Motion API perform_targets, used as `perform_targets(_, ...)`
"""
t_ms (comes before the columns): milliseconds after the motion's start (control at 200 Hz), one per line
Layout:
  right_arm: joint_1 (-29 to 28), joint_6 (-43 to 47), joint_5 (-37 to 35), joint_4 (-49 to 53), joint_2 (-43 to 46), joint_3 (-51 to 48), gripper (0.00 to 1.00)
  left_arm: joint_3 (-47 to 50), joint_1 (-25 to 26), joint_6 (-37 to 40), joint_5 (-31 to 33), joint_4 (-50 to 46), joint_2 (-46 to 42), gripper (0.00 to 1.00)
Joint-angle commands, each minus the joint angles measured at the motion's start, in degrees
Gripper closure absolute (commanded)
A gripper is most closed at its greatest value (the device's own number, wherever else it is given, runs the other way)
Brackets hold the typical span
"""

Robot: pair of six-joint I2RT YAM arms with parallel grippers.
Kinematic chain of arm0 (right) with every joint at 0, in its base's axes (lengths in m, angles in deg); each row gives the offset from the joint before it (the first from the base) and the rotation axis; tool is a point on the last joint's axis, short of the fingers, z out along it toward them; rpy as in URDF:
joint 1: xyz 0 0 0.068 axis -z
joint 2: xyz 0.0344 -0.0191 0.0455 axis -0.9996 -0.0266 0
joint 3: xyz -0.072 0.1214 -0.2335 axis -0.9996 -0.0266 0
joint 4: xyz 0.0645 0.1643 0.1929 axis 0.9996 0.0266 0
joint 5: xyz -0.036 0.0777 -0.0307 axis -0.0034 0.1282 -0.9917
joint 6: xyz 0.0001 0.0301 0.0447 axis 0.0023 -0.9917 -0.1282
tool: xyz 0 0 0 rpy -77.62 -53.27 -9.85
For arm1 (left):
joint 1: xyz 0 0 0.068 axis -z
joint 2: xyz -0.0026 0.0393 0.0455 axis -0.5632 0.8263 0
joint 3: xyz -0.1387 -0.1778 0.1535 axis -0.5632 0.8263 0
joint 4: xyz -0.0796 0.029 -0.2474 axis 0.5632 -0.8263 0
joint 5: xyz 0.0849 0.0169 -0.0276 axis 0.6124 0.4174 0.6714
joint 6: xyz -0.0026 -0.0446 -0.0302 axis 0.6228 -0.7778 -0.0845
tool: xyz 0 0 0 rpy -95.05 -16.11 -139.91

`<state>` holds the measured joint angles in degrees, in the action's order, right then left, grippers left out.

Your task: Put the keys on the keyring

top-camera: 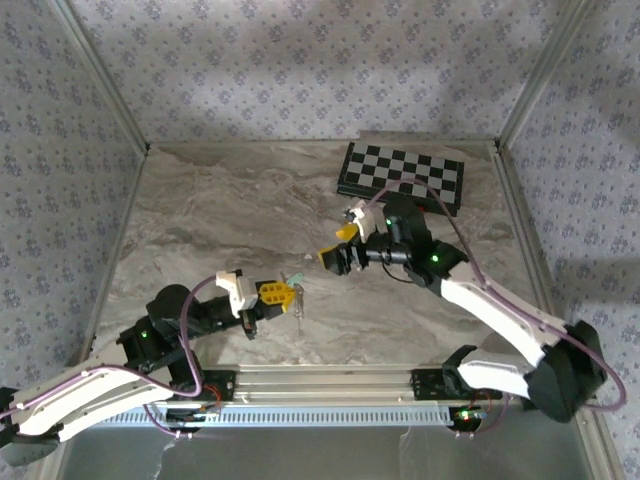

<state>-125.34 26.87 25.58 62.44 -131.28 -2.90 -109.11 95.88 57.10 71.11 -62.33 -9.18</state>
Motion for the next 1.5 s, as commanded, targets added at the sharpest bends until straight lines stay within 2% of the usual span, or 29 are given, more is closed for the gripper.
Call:
perform_targets(0,0.90,-3.27,-3.45,5.12,-6.56,3.68,0.17,0.31,-0.18,-1.01,0.39,2.34,-1.51,1.00)
perform_targets(230,-1.23,-4.35,-0.38,3.80,-21.72,8.76,0.18,0.70,-0.17,-0.64,0.62,1.45,-3.49,1.00)
perform_targets(335,-3.06,-3.49,-1.33,4.93,-27.42,12.07,0.19,0.68,-0.21,-0.79,0.74,0.66,-4.25,1.00)
perform_targets(565,-5.58,-3.94,-1.31,6.03,-36.72,17.49,0.31,1.03,-0.17,-0.97,2.23,-1.86,-6.82,1.00)
perform_targets(730,-8.57,-3.19,-3.15,9.90,-39.81,21.55,0.48,1.66,-0.17,-1.03,3.20,-2.51,-8.02,1.00)
perform_targets(840,-9.88,-3.01,-4.40,11.24,-40.95,22.59,0.54,1.57,-0.19,-0.79,3.27,-3.14,-8.23,1.00)
perform_targets(1139,-12.91,-1.78,-10.17,17.22,-43.73,26.87,0.63,2.19,-0.17,-0.35,3.39,-3.06,-8.46,1.00)
perform_targets(1499,-14.72,-0.87,-12.69,20.11,-46.77,30.16,0.71,2.62,-0.12,-0.04,3.54,-3.44,-9.82,1.00)
